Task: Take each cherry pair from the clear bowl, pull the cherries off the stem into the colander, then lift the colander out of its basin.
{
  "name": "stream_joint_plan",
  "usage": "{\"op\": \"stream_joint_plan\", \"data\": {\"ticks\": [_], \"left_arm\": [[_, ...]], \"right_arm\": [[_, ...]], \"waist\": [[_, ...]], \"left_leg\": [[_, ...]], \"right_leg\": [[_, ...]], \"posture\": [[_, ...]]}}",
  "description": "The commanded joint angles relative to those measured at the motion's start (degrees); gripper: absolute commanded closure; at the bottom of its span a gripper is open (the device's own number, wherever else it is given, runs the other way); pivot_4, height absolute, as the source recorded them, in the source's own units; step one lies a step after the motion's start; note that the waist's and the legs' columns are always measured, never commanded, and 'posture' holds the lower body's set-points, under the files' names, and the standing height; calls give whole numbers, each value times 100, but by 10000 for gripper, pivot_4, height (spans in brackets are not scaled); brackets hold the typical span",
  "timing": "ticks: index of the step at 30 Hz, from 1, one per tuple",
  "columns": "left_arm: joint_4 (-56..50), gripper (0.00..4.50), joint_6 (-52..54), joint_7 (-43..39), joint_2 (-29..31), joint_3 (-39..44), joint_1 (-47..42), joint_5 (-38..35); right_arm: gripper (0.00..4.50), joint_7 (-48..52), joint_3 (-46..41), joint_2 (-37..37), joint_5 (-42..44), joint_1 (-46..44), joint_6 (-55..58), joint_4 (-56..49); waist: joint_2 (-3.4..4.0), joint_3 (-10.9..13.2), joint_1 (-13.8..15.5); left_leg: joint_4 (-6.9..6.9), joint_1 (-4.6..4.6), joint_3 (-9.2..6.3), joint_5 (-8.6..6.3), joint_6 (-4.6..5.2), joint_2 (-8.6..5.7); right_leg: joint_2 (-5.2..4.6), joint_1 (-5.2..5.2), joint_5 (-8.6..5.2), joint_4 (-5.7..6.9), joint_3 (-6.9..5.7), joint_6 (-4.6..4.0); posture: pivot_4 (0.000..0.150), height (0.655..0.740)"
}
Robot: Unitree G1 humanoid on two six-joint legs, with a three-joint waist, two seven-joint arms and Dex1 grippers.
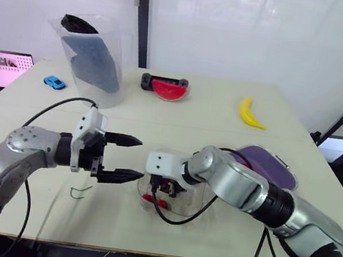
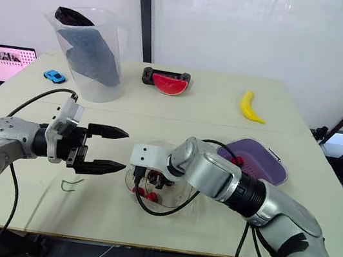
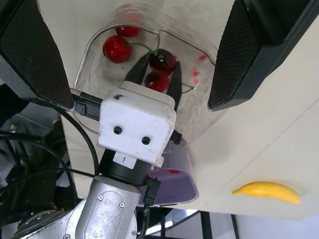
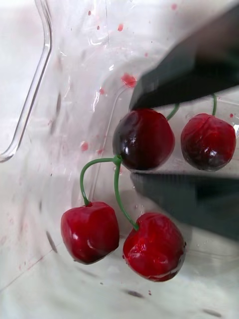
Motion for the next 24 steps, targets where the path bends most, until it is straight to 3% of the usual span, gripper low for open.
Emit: {"op": "stream_joint_plan", "data": {"ticks": [1,6,13,24], "left_arm": [[-167,0,-96,11,70,181,-38,-7],[-112,0,-145,-51,70,144,-64,27],[190,0,-452,-264,-1,59,-200,188],[288,0,-519,-447,-13,-59,-297,307]], "right_arm": [[10431,114,-242,-25,-98,-38,64,-189],[10431,250,-831,-316,136,-12,651,-624],[10431,-164,-1904,-225,774,80,2857,-1163],[10431,-1269,-1814,370,941,762,2911,-774]], "waist": [[0,0,2],[0,0,9],[0,0,11],[-1,-1,-3]], "left_leg": [[0,0,0,0,0,0],[0,0,0,0,-1,0],[-1,-1,-1,0,0,0],[-1,-2,2,0,0,-2]], "right_leg": [[0,0,0,0,0,0],[-1,1,0,0,0,0],[0,1,0,0,0,0],[-1,-3,0,8,1,0]], "posture": [[1500,7400],[1500,7400],[1500,7400],[1500,7400]]}}
